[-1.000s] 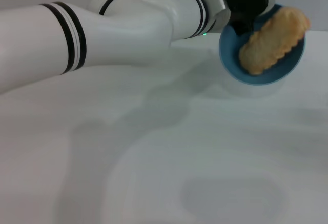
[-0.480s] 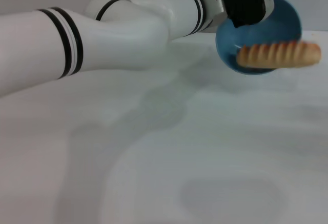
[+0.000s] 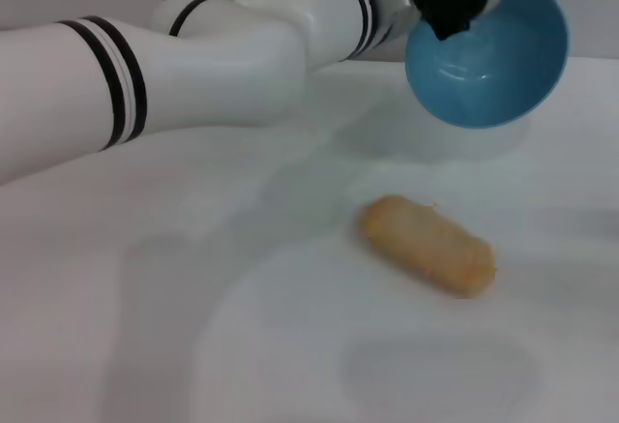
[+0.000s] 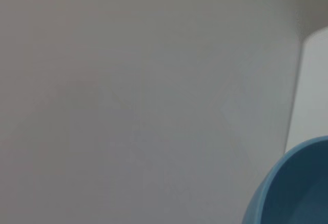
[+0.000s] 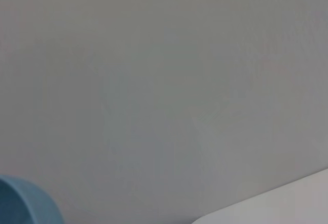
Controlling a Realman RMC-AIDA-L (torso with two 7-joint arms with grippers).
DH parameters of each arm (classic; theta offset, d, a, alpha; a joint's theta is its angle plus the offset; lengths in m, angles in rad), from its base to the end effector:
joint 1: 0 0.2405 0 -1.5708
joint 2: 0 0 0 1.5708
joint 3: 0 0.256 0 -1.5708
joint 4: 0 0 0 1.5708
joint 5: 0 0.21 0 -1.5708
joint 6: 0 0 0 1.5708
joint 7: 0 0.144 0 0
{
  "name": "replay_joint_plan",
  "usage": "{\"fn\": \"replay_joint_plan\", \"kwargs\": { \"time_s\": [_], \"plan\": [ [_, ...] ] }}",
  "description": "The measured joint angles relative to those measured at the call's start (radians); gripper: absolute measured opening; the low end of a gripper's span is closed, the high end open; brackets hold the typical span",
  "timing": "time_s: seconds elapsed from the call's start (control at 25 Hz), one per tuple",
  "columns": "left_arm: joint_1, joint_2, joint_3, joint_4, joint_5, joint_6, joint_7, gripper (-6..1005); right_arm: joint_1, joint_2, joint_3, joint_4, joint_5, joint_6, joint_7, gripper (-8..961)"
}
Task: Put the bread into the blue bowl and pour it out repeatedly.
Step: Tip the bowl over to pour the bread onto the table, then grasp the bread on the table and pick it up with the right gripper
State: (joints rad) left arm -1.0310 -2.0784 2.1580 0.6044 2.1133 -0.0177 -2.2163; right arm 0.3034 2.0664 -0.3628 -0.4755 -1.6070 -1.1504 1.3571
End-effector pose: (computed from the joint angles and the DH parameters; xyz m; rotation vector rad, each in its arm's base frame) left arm -0.0725 0.4509 -0.1215 -2.2847 0.2579 -0.0612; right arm 0.3973 0.2973 0.0608 -1.6503 1.1477 0.8519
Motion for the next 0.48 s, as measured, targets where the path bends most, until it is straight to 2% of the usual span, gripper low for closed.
{"fn": "replay_joint_plan", "kwargs": {
  "time_s": [0.16,0.28,0.36,0.48],
  "plan": [
    [0.015,0.000,-0.047,-0.002,-0.004,0.001,-0.111,-1,0.017,-0.004,-0.035,0.008,-0.039,-0.017,0.085,455],
    [0.038,0.005,-0.127,-0.002,-0.005,0.025,-0.213,-1,0.049,-0.021,-0.090,0.005,-0.147,-0.019,0.229,450],
    [0.064,0.009,-0.200,0.006,-0.005,0.049,-0.285,-1,0.098,-0.037,-0.140,0.002,-0.278,-0.020,0.353,446],
    [0.080,0.009,-0.215,0.007,-0.006,0.050,-0.299,-1,0.138,-0.043,-0.177,0.002,-0.360,-0.021,0.434,441]
  ]
}}
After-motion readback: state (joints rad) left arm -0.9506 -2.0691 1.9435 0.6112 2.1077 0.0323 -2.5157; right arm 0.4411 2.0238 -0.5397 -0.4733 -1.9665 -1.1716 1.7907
